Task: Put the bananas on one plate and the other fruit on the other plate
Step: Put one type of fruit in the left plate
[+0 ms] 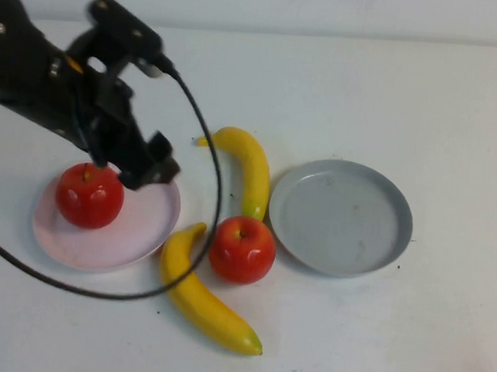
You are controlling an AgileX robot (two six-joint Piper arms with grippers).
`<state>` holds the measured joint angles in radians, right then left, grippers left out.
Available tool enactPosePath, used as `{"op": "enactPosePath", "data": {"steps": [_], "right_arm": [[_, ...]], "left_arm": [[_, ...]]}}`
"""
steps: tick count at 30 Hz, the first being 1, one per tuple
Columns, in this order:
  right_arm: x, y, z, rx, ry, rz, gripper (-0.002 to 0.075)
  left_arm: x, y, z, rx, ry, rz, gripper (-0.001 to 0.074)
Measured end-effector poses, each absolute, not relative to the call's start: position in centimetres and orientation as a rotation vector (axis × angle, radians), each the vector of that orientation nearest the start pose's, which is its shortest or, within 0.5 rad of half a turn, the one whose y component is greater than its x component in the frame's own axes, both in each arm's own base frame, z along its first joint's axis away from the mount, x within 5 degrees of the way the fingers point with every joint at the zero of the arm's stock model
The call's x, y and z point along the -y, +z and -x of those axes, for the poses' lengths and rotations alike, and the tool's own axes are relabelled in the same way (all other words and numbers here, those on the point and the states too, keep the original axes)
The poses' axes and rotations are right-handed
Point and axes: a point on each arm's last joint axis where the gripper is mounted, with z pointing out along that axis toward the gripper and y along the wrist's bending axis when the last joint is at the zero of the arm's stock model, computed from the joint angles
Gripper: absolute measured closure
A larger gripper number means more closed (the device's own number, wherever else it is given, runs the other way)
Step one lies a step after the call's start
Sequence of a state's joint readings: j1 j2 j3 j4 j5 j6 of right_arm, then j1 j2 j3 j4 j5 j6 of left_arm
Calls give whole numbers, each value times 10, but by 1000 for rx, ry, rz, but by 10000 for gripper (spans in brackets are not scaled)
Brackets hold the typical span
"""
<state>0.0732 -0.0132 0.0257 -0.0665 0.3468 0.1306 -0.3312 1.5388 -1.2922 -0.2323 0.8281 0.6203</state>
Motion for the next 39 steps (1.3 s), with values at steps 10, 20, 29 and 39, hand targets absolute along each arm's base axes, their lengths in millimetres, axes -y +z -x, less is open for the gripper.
{"op": "enactPosePath", "data": {"steps": [10, 20, 29, 39], "right_arm": [[-2, 174, -53, -1843, 78, -11, 741], [-2, 174, -53, -1843, 78, -11, 742], [-2, 174, -53, -1843, 78, -11, 741], [-2, 174, -53, -1844, 78, -11, 742]], "left_arm": [[214, 296, -264, -2114, -333, -1527, 143], [239, 261, -266, -2048, -249, -1733, 143], [241, 251, -275, -2014, -180, -1749, 143], [237, 245, -286, -2064, -171, -1666, 143]]}}
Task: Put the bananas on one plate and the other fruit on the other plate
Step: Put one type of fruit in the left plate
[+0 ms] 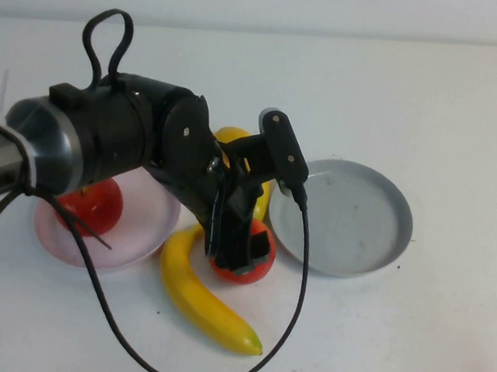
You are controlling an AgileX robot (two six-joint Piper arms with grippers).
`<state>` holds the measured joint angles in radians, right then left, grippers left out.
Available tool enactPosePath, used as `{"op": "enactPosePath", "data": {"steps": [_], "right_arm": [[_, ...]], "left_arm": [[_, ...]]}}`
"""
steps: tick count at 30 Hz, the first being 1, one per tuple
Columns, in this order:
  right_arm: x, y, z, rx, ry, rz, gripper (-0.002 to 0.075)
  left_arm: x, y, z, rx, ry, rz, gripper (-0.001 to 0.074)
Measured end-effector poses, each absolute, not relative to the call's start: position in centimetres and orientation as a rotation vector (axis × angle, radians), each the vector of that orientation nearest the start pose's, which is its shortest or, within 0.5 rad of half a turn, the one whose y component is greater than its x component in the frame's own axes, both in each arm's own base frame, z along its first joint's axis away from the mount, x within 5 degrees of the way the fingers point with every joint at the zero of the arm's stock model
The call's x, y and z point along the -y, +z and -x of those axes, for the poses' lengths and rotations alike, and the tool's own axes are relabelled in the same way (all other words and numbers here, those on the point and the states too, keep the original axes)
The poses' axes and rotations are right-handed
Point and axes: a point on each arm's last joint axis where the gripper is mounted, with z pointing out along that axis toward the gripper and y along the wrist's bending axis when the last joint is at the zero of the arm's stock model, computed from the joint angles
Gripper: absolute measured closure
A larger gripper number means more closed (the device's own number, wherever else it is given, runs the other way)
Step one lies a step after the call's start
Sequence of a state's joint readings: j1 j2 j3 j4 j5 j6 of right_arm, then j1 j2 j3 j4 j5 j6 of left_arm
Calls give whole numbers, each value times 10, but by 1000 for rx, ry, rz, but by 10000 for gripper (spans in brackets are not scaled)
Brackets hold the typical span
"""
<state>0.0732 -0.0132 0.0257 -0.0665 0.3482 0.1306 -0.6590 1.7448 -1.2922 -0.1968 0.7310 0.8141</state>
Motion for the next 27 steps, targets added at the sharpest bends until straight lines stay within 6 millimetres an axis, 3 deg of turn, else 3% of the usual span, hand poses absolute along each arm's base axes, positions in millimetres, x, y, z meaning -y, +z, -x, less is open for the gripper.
{"op": "enactPosePath", "data": {"steps": [5, 19, 22, 27], "right_arm": [[-2, 174, -53, -1844, 78, -11, 741], [-2, 174, -53, -1844, 78, -11, 741], [-2, 174, -53, -1844, 78, -11, 742], [-2, 174, -53, -1844, 78, -11, 742]], "left_arm": [[228, 246, -293, -2083, -162, -1630, 143], [235, 228, -295, -2155, -240, -1614, 148], [235, 228, -295, -2155, -240, -1614, 200], [235, 228, -295, -2159, -253, -1604, 365]]}}
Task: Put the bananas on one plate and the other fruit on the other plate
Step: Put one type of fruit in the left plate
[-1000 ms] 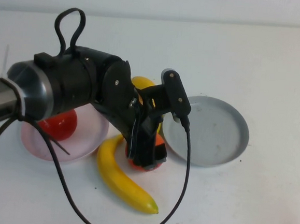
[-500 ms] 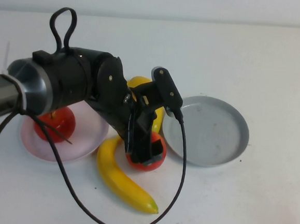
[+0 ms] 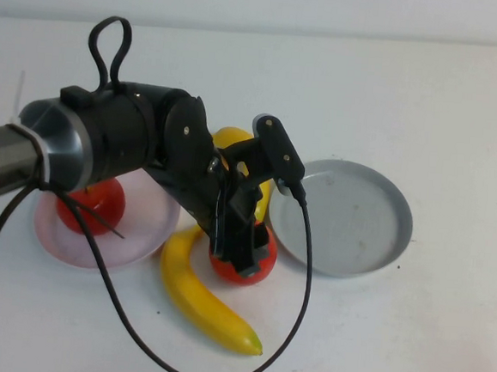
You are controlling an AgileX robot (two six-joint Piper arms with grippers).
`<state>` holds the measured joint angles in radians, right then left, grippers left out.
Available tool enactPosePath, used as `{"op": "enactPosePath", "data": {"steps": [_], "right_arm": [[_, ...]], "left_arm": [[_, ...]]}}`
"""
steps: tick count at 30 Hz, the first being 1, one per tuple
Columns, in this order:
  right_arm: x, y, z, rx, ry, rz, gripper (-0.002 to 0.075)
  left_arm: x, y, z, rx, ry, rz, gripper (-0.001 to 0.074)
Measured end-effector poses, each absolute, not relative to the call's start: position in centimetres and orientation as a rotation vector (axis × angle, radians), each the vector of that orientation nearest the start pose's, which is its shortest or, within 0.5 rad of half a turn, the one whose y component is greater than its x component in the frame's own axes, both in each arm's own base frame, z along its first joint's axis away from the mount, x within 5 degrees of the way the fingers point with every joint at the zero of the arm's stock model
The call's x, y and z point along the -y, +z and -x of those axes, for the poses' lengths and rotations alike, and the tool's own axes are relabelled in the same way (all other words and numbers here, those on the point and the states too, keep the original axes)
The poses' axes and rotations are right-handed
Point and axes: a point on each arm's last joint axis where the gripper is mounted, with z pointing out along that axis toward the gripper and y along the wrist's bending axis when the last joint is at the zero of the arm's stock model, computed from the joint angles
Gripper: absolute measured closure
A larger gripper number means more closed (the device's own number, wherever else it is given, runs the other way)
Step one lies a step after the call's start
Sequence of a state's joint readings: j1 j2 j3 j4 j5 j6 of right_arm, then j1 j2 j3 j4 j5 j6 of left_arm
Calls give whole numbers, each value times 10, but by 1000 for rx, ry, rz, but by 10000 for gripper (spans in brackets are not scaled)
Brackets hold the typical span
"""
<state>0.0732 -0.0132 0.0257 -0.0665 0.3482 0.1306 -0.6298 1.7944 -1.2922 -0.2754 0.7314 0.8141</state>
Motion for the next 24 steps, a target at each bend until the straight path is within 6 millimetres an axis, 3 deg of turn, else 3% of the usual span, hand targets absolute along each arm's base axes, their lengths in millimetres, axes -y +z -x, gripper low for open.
{"op": "enactPosePath", "data": {"steps": [6, 17, 21, 24], "right_arm": [[-2, 174, -53, -1844, 78, -11, 742], [-2, 174, -53, -1844, 78, -11, 742], [-2, 174, -53, -1844, 78, -11, 742], [-2, 174, -53, -1844, 78, -11, 742]], "left_arm": [[234, 233, -292, -2170, -265, -1603, 441], [219, 280, -277, -2151, -237, -1463, 445], [218, 281, -276, -2165, -236, -1470, 359], [217, 280, -275, -2182, -239, -1462, 195]]}}
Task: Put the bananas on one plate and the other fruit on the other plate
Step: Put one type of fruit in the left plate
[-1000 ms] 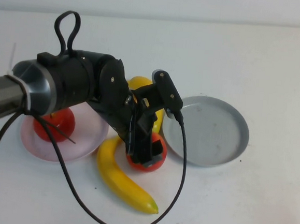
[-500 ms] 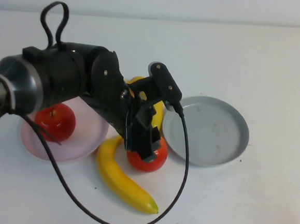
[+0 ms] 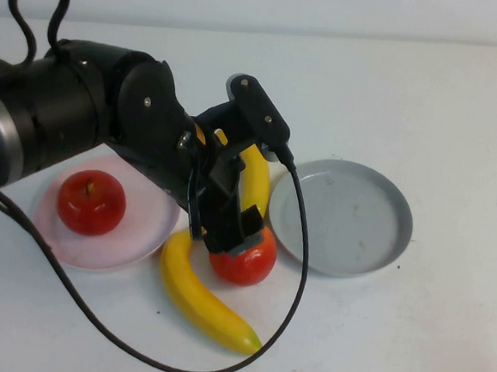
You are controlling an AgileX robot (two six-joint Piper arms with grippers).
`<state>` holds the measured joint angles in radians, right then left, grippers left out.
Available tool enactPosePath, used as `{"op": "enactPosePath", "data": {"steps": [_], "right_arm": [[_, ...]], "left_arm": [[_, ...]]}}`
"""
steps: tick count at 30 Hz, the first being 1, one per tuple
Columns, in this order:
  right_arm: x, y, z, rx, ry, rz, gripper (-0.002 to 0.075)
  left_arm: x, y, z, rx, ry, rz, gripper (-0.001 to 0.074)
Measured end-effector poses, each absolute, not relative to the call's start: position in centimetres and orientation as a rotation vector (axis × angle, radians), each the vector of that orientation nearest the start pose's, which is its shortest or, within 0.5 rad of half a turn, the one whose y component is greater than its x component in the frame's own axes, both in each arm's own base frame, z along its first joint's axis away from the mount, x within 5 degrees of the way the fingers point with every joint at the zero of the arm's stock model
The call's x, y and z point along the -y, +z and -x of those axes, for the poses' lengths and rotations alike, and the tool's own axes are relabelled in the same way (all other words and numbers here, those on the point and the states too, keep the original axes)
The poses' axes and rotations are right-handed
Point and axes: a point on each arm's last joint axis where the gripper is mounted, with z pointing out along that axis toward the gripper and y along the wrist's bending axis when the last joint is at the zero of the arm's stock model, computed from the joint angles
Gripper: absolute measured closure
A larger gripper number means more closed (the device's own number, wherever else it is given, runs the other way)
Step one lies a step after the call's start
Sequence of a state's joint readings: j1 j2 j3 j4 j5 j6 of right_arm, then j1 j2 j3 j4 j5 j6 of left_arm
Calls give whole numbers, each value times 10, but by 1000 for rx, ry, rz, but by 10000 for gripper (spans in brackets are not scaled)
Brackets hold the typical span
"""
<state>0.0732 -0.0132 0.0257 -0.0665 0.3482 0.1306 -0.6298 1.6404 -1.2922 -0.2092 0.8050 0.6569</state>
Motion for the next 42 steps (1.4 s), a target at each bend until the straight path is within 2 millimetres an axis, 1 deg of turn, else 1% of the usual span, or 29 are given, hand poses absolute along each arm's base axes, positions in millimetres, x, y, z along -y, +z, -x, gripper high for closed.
{"op": "enactPosePath", "data": {"steps": [1, 2, 3, 5, 9, 11, 17, 19, 22, 24, 32, 33, 36, 39, 42], "right_arm": [[-2, 174, -53, -1844, 78, -11, 742], [-2, 174, -53, -1844, 78, -11, 741], [-2, 174, -53, -1844, 78, -11, 742], [-2, 174, -53, -1844, 78, -11, 742], [-2, 174, -53, -1844, 78, -11, 742], [-2, 174, -53, -1844, 78, -11, 741], [-2, 174, -53, -1844, 78, -11, 742], [-2, 174, -53, -1844, 78, -11, 742], [-2, 174, -53, -1844, 78, -11, 742], [-2, 174, -53, -1844, 78, -11, 742], [-2, 174, -53, -1844, 78, -11, 742], [-2, 174, -53, -1844, 78, -11, 742], [-2, 174, -53, -1844, 78, -11, 742], [-2, 174, -53, -1844, 78, -11, 742], [-2, 174, -53, -1844, 78, -11, 742]], "left_arm": [[217, 280, -275, -2186, -239, -1453, 141], [218, 281, -276, -2184, -239, -1448, 106], [218, 279, -277, -2187, -239, -1445, 83], [220, 273, -279, -2203, -242, -1446, 68], [225, 253, -286, -2228, -237, -1491, 66], [227, 248, -289, -2216, -229, -1506, 66], [229, 245, -293, -2184, -213, -1501, 66], [231, 239, -295, -2190, -209, -1506, 66], [233, 225, -299, -2220, -207, -1524, 66], [234, 218, -301, -2230, -204, -1531, 66], [235, 218, -302, -2226, -202, -1527, 71], [235, 218, -302, -2226, -202, -1527, 82], [235, 218, -302, -2226, -202, -1527, 151], [234, 220, -301, -2228, -204, -1530, 155], [231, 228, -296, -2245, -215, -1518, 155]]}}
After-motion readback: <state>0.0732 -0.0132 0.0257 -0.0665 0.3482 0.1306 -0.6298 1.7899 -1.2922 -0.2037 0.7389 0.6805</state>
